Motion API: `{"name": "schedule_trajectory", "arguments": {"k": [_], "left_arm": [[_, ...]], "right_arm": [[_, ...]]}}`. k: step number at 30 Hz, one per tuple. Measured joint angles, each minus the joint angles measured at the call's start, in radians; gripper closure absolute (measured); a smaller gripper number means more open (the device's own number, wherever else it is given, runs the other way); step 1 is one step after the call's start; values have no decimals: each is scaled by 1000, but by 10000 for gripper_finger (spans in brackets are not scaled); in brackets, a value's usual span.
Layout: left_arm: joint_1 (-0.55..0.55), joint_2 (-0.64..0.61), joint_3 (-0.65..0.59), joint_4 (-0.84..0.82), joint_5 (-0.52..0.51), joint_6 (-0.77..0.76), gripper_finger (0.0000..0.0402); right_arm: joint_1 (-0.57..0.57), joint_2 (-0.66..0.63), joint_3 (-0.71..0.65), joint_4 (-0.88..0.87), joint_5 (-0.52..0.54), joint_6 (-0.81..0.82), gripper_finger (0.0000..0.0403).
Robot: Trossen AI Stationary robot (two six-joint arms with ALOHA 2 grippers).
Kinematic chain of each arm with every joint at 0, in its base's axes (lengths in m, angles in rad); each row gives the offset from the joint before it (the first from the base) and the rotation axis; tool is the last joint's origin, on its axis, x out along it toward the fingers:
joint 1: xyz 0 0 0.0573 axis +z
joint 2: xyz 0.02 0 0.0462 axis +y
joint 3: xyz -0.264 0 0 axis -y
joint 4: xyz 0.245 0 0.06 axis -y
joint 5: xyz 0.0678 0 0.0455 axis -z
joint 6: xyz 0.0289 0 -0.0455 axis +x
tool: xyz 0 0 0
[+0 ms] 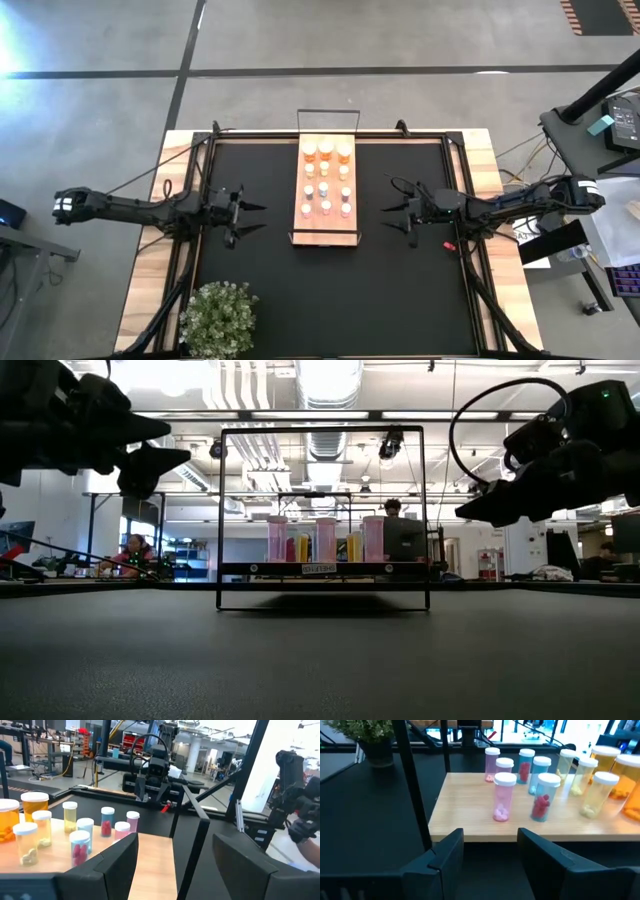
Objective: Pick and place medicine bottles onto shelf by color
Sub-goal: Return to Home Position
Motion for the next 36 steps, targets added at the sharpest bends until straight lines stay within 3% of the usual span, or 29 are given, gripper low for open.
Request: {"name": "schedule_trajectory", "arguments": {"k": [11, 26, 36], "left_arm": [[0, 45, -1, -1, 0, 10, 163], [0, 171, -3, -5, 0, 10, 163], [0, 4, -3, -4, 1, 10, 163]], "right_arm": [[0, 0, -1, -16, 2, 161, 225], [0, -4, -1, -22, 2, 163, 225], [0, -160, -1, -50, 5, 162, 225]]}}
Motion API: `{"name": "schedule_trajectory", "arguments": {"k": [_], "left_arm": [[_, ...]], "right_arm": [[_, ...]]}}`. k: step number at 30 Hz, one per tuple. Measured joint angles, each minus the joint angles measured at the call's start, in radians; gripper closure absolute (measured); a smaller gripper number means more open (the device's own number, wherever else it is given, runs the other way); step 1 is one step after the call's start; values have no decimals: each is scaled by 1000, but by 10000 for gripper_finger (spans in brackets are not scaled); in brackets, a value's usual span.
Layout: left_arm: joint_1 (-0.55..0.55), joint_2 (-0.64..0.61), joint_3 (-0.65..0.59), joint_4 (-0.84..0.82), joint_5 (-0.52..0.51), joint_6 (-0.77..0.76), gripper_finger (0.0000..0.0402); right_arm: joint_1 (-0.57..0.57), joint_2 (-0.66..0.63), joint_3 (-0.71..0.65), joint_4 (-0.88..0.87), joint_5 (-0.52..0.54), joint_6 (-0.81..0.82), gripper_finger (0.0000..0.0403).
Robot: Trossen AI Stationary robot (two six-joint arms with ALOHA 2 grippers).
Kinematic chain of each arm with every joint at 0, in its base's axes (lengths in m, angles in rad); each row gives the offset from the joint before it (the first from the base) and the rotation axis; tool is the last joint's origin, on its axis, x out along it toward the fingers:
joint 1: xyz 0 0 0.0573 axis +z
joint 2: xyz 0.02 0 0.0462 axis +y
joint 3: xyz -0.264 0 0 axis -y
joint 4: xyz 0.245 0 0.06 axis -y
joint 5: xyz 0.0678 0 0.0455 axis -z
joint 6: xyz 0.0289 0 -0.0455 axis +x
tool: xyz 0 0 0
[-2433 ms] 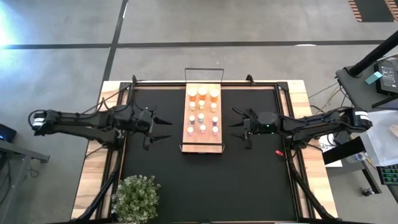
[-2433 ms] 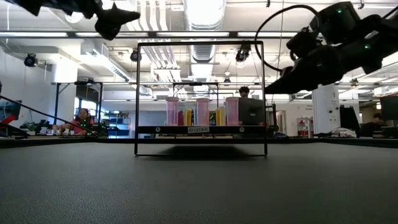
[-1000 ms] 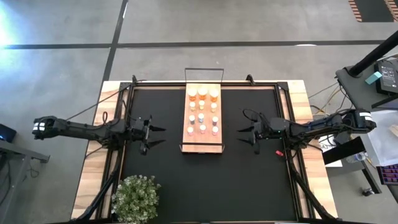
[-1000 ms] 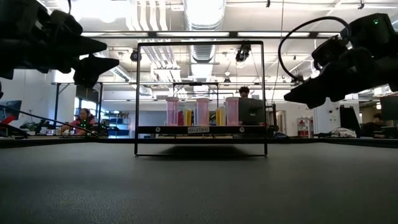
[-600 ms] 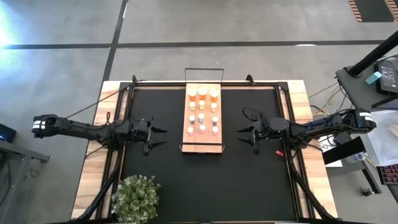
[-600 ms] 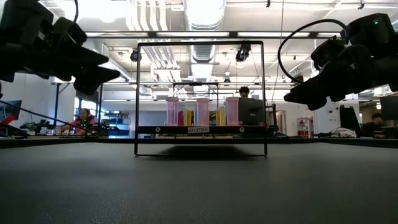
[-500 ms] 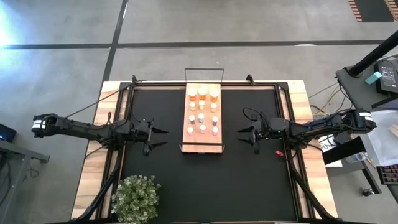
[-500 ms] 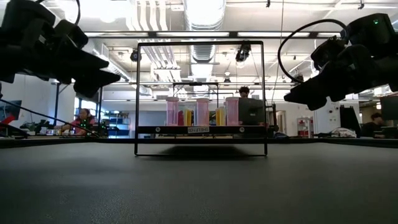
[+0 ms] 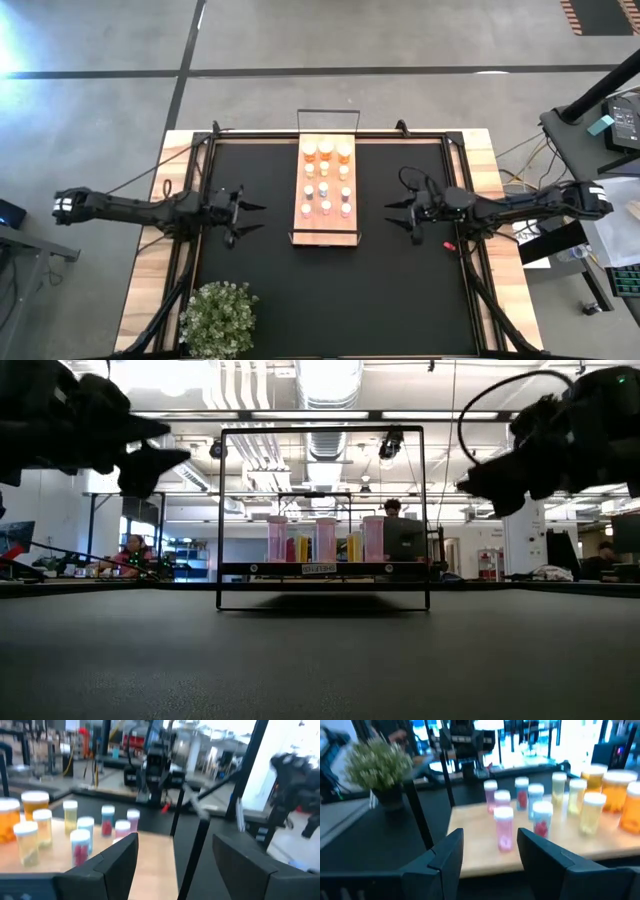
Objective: Pick and place medicine bottles onto shelf by color
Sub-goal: Return to Home Position
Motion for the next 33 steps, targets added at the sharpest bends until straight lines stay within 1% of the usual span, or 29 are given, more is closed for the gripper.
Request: {"name": "schedule_trajectory", "arguments": {"k": [12, 19, 27, 33], "left_arm": [[0, -263, -1, 9, 0, 0, 163], [0, -375, -1, 4, 0, 0, 163], [0, -469, -1, 9, 0, 0, 163], [0, -465, -1, 29, 1, 0, 163]], "right_arm": [[0, -301, 0, 2, 0, 0, 225], [-1, -429, 0, 2, 1, 0, 225], [-2, -547, -1, 5, 2, 0, 225], [-14, -635, -1, 1, 3, 0, 225]]}}
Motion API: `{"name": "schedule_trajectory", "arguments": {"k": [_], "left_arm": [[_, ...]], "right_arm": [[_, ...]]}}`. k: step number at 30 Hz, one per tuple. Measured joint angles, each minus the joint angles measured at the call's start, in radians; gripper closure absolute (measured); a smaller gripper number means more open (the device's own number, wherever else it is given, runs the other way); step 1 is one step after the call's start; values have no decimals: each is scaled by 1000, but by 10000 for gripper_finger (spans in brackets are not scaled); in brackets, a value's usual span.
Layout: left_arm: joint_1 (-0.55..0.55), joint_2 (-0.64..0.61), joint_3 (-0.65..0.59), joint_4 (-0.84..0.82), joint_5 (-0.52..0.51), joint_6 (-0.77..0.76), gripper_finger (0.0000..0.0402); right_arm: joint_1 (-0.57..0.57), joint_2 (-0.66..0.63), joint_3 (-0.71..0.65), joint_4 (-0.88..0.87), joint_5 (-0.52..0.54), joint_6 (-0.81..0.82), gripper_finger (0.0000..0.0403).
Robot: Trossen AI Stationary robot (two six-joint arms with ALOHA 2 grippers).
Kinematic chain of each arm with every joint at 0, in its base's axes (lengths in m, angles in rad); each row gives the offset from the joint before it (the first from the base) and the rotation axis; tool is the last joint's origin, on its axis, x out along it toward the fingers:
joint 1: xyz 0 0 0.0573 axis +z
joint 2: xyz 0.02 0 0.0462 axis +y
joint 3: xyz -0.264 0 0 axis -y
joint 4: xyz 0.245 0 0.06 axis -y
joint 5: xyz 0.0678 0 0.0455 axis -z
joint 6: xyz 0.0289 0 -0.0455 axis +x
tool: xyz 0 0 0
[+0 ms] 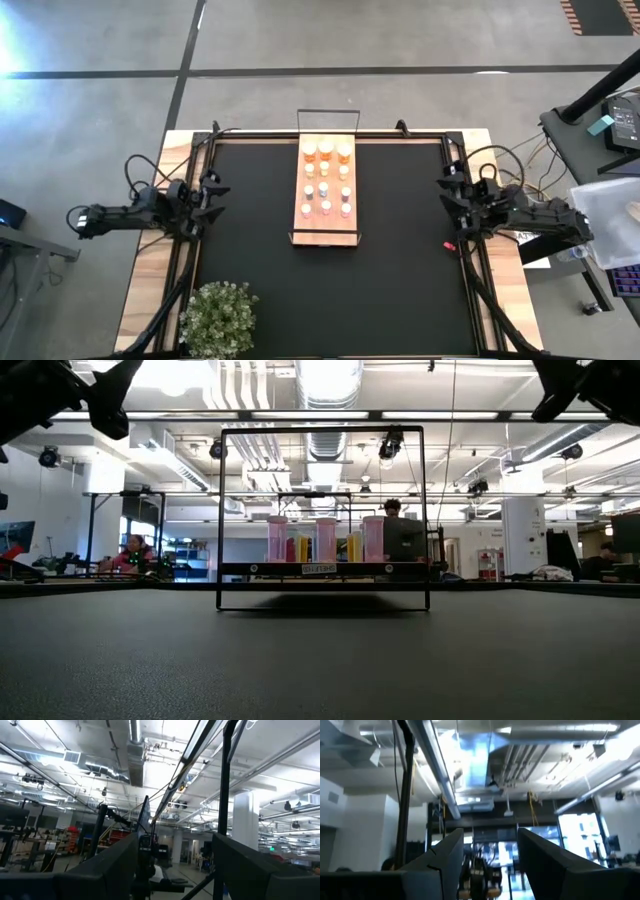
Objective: Pick and place medicine bottles onto shelf by color
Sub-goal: Return to Home Position
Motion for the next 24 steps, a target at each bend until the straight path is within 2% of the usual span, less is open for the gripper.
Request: {"name": "schedule_trajectory", "arguments": {"k": [13, 24], "left_arm": [[13, -2, 0, 0, 0, 0, 163], [130, -2, 0, 0, 0, 0, 163]], "right_arm": [[-83, -129, 0, 0, 0, 0, 225], [-228, -130, 0, -1, 2, 0, 225]]}}
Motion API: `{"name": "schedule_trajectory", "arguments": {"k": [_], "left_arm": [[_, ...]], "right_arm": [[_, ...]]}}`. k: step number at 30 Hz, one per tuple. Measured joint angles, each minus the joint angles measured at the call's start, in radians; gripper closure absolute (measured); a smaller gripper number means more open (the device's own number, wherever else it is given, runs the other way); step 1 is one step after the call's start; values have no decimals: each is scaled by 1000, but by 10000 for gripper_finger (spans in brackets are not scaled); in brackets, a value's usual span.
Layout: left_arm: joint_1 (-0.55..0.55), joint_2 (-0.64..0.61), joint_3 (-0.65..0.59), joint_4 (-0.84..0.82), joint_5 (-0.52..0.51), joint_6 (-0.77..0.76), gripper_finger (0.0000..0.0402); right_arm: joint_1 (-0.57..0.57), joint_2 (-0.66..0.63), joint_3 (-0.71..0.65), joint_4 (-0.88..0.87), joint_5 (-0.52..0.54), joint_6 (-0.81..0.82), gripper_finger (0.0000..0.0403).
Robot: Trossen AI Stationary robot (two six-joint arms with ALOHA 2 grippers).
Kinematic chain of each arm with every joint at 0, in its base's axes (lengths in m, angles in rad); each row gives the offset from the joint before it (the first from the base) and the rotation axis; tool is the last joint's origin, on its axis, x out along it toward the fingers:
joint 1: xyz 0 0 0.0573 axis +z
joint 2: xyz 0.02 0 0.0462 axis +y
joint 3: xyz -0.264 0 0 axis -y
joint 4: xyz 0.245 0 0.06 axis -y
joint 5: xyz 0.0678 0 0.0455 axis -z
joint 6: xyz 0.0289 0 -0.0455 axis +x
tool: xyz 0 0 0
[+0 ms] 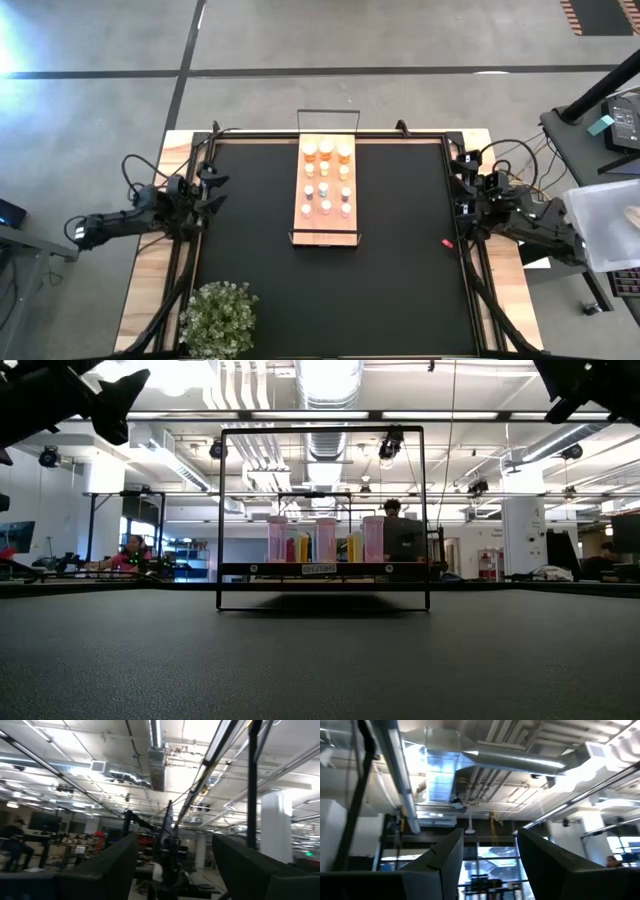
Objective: Pick and place medicine bottles onto shelf by color
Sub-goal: Return to Home Position
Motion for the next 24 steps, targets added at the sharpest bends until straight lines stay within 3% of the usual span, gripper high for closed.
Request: {"name": "schedule_trajectory", "arguments": {"k": [12, 24], "left_arm": [[199, 0, 0, 0, 0, 0, 163], [324, 0, 0, 0, 0, 0, 163]], "right_arm": [[-222, 0, 0, 1, 0, 0, 225], [-406, 0, 0, 1, 1, 0, 225]]}}
